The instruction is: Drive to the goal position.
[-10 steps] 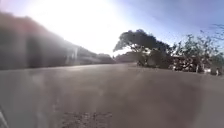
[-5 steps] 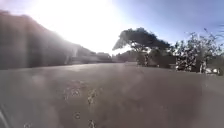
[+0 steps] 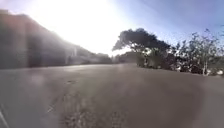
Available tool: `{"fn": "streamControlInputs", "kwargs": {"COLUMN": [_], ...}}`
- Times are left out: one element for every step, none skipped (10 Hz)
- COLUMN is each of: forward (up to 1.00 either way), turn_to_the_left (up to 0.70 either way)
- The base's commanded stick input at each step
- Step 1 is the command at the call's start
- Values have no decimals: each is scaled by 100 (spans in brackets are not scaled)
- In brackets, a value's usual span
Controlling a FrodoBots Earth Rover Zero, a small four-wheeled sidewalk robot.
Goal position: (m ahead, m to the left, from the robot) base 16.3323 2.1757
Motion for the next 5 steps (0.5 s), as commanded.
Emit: {"fn": "streamControlInputs", "kwargs": {"forward": [100, 100, 100, 100, 100], "turn_to_the_left": [0, 0, 0, 0, 0]}}
